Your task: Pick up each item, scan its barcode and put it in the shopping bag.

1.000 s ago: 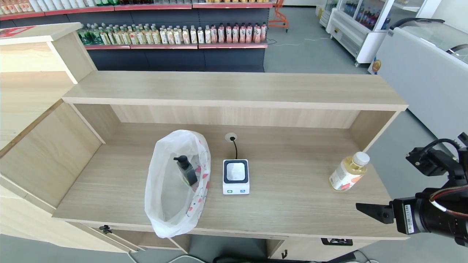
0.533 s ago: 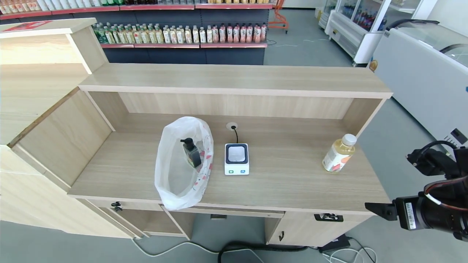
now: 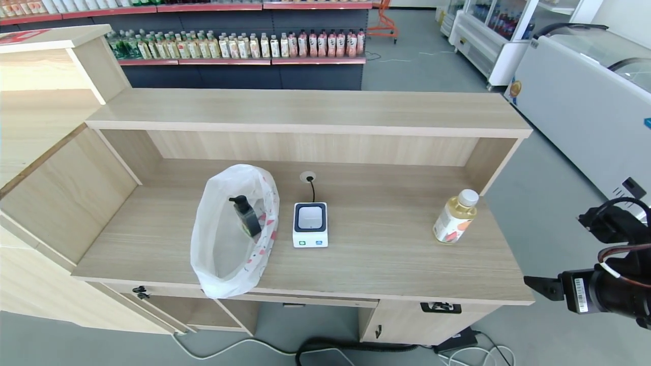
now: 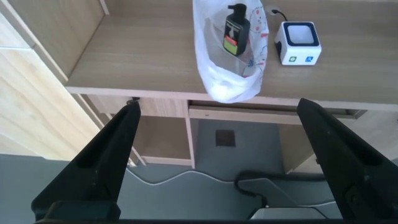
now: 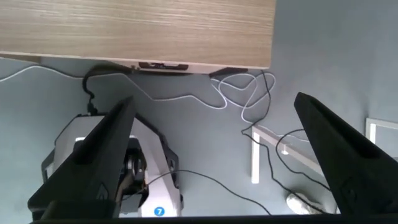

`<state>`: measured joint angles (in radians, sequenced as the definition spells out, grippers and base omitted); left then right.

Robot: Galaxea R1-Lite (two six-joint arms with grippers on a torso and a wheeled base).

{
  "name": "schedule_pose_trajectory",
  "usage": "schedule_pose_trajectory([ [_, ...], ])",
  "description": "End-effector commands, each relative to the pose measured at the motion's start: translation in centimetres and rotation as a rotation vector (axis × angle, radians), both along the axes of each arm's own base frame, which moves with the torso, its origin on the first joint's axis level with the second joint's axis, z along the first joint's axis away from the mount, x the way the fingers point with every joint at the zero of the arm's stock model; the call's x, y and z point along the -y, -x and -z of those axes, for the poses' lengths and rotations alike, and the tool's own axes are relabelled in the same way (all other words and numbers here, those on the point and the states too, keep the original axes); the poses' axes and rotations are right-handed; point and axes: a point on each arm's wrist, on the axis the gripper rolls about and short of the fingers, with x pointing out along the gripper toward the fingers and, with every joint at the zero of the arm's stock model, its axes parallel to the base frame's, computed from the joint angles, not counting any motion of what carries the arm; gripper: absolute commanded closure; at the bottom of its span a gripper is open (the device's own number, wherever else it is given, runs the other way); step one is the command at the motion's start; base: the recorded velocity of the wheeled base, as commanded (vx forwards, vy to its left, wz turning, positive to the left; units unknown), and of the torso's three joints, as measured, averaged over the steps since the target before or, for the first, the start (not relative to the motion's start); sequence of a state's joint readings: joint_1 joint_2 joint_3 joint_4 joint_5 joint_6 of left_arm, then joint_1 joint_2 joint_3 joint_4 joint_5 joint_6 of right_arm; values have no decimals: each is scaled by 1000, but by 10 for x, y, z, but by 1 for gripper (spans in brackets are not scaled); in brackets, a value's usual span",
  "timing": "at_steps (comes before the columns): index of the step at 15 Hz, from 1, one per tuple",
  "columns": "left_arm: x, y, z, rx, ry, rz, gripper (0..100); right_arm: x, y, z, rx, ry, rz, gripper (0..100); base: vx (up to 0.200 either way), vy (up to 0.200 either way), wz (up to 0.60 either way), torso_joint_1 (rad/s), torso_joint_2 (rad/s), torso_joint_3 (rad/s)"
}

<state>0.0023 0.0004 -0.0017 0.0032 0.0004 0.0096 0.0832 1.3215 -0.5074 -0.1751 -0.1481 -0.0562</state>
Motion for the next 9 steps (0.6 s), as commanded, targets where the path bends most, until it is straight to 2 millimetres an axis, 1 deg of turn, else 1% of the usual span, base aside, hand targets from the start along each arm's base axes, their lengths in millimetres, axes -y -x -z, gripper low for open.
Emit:
schedule_pose_trajectory([
  [1, 0, 0, 0, 0, 3, 0, 0, 6, 5, 9, -14, 23, 19, 0, 0, 0, 0, 0, 0, 0],
  [5, 0, 0, 0, 0, 5, 0, 0, 0, -3, 14, 28, -3, -22, 0, 0, 0, 0, 0, 0, 0],
  [8, 0, 0, 0, 0, 5, 0, 0, 0, -34, 36, 21, 8, -16, 0, 0, 0, 0, 0, 0, 0],
  [9, 0, 0, 0, 0, 5, 0, 0, -1, -40, 39, 33, 7, -16, 0, 0, 0, 0, 0, 0, 0],
])
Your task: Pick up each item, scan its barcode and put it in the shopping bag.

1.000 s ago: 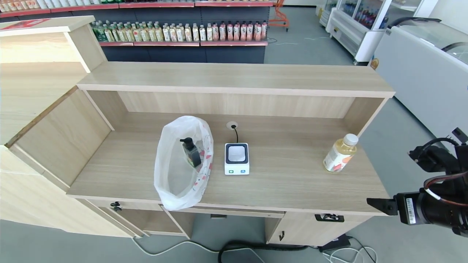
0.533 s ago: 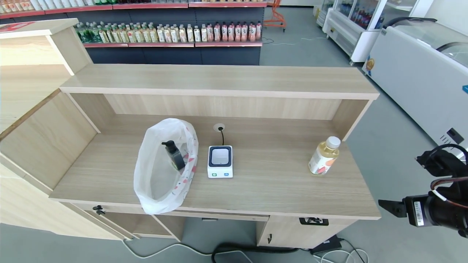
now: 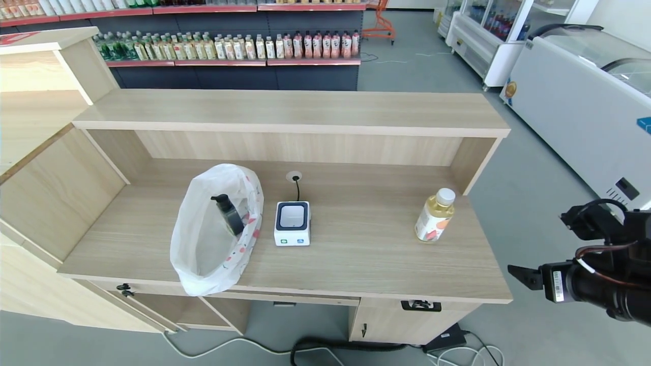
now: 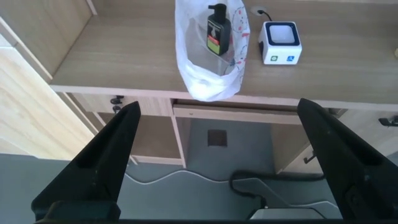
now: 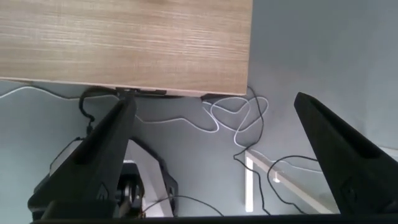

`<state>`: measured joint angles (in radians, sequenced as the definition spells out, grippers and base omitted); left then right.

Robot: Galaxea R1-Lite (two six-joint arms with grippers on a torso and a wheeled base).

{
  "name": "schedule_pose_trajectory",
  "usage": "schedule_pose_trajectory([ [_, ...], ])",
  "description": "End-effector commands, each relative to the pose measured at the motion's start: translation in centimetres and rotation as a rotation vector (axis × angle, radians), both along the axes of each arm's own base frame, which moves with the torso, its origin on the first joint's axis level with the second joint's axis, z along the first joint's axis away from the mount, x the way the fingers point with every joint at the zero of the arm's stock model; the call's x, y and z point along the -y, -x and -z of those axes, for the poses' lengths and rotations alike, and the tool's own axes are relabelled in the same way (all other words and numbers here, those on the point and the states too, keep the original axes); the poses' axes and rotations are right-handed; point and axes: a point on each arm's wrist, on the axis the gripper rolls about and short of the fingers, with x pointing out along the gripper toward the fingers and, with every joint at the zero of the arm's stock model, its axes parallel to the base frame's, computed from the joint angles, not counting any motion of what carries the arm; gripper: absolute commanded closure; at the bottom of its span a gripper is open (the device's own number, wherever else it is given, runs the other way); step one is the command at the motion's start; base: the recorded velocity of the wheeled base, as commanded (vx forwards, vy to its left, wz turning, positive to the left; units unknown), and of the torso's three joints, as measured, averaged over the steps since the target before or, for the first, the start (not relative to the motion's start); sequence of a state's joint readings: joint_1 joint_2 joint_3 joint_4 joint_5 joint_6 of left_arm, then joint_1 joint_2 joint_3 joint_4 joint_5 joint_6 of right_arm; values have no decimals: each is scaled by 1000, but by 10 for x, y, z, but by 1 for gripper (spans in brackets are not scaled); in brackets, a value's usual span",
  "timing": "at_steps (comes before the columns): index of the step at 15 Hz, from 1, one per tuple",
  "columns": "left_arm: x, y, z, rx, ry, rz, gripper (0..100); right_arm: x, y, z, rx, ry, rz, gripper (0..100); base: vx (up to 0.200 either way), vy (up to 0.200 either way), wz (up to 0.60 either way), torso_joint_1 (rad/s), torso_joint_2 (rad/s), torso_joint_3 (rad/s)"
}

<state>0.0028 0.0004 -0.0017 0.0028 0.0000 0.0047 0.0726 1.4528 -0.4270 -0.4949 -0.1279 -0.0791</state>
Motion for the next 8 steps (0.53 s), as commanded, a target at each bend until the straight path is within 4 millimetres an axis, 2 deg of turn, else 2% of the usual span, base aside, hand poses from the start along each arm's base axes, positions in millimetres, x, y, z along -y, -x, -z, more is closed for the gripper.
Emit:
schedule_pose_trajectory([
  [1, 0, 0, 0, 0, 0, 0, 0, -3, -30, 29, -41, 8, -5, 0, 0, 0, 0, 0, 0, 0],
  [3, 0, 0, 0, 0, 0, 0, 0, -14, -55, 49, 20, 1, -33, 0, 0, 0, 0, 0, 0, 0],
  [8, 0, 0, 0, 0, 0, 0, 0, -18, -89, 84, 109, -14, -7, 0, 0, 0, 0, 0, 0, 0],
])
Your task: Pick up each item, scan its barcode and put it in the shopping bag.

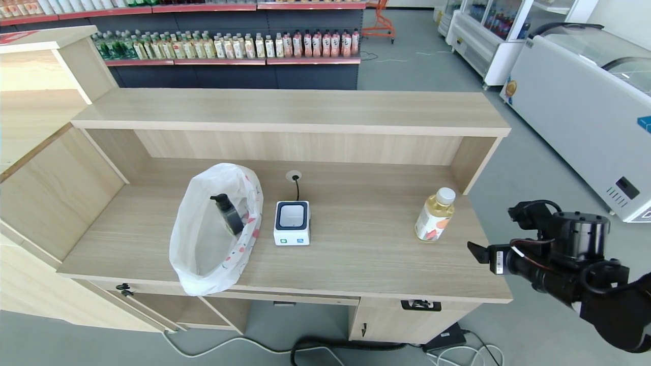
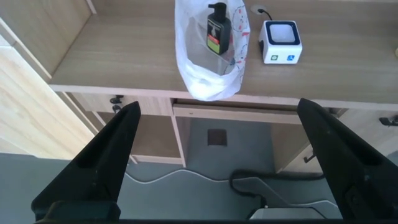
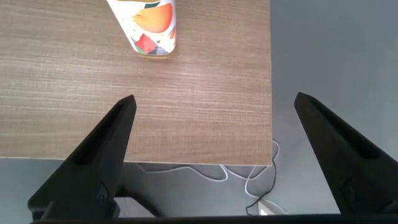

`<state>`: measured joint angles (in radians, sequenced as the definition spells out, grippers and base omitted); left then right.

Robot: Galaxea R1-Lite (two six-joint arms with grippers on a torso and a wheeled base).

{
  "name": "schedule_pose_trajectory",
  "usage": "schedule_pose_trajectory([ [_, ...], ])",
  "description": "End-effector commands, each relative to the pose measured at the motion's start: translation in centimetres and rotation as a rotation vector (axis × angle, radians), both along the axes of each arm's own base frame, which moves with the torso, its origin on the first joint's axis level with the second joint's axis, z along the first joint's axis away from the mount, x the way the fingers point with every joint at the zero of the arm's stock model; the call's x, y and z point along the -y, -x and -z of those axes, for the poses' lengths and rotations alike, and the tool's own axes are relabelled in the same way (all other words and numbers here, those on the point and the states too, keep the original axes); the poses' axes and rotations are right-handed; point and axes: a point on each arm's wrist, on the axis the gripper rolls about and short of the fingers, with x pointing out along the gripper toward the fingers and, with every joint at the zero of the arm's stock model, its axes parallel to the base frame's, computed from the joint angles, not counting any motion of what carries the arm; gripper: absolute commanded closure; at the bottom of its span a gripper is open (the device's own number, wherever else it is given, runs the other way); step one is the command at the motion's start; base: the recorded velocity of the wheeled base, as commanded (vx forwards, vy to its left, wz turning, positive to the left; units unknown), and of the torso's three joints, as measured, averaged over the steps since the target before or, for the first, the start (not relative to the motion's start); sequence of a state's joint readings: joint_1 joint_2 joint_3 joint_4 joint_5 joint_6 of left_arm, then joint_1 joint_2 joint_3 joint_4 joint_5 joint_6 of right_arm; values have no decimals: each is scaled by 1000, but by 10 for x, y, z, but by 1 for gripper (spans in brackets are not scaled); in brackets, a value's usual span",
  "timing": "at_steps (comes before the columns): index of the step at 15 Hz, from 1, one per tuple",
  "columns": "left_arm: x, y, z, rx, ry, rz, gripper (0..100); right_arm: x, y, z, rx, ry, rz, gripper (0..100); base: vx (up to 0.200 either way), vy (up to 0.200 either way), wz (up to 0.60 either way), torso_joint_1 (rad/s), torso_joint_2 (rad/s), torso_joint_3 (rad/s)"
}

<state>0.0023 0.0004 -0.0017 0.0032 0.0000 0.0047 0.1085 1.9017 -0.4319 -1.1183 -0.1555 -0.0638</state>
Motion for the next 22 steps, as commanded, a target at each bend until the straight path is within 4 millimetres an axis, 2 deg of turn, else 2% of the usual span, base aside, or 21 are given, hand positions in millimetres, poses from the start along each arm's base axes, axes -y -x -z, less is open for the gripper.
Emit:
schedule_pose_trajectory([
  [1, 0, 0, 0, 0, 0, -1, 0, -4, -20, 34, -50, 7, 0, 0, 0, 0, 0, 0, 0, 0],
  [6, 0, 0, 0, 0, 0, -1, 0, -10, -73, 31, 70, -4, 17, 0, 0, 0, 0, 0, 0, 0],
  [8, 0, 0, 0, 0, 0, -1, 0, -21, -89, 26, 122, -14, -8, 0, 0, 0, 0, 0, 0, 0],
  [16, 0, 0, 0, 0, 0, -1, 0, -65, -126, 31, 163, -25, -97, 0, 0, 0, 0, 0, 0, 0],
  [22, 0, 0, 0, 0, 0, -1, 0, -76, -145, 53, 168, -21, -108, 0, 0, 0, 0, 0, 0, 0],
])
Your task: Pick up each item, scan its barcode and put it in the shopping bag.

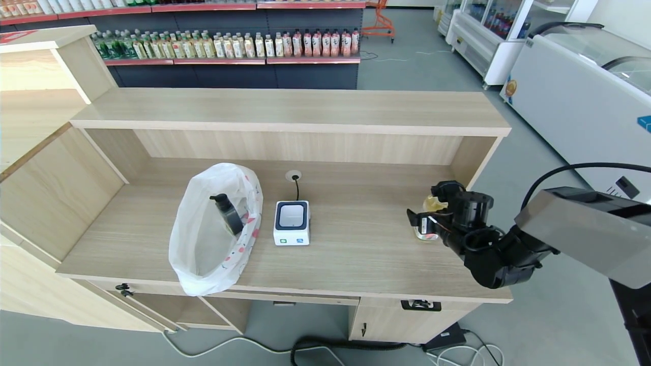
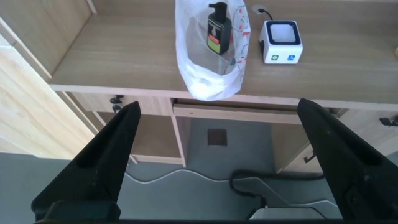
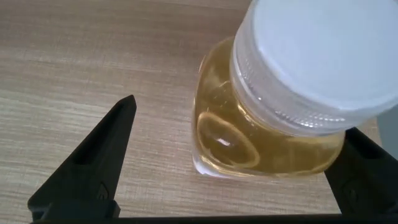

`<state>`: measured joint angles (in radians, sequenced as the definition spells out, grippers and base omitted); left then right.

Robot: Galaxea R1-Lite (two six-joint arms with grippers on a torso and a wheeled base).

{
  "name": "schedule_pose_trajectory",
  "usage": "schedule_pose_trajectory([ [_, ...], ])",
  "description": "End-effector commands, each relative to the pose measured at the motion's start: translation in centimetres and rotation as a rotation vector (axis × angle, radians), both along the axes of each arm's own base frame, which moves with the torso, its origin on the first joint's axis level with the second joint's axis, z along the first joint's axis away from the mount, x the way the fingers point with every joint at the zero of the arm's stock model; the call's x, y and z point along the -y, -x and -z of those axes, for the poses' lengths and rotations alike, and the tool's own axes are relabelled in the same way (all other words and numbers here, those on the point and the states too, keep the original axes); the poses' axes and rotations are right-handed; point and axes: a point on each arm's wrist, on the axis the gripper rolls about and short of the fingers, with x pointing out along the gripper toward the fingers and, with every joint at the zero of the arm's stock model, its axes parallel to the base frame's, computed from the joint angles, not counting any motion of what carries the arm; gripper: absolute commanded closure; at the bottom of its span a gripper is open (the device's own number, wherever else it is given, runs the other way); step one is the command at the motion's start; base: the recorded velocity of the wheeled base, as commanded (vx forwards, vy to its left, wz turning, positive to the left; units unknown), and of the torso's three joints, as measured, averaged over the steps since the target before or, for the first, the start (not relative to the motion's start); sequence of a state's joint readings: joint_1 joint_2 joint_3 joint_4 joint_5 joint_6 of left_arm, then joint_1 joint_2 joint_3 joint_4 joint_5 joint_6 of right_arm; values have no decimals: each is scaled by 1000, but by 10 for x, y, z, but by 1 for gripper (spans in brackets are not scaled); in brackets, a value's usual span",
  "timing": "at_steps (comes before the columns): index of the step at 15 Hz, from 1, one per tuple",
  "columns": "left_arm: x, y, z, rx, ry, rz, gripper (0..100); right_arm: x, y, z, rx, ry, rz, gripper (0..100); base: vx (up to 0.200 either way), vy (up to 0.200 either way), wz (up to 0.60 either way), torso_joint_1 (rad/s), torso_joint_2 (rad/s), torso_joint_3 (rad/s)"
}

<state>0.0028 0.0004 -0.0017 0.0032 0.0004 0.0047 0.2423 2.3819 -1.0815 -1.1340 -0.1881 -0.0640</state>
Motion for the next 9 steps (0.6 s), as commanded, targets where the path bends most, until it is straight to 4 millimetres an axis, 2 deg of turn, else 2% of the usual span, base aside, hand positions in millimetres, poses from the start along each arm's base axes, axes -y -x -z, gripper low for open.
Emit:
schedule_pose_trajectory([
  [1, 0, 0, 0, 0, 0, -1, 0, -5, -8, 15, -10, 4, -7, 0, 0, 0, 0, 0, 0, 0],
  [5, 0, 0, 0, 0, 0, 0, 0, -10, -28, 15, 38, -8, -17, 0, 0, 0, 0, 0, 0, 0],
  [6, 0, 0, 0, 0, 0, 0, 0, -11, -31, 16, 39, -7, -18, 100, 0, 0, 0, 0, 0, 0],
  [9, 0, 0, 0, 0, 0, 0, 0, -9, -37, 18, 27, 13, -15, 100, 0, 0, 0, 0, 0, 0],
])
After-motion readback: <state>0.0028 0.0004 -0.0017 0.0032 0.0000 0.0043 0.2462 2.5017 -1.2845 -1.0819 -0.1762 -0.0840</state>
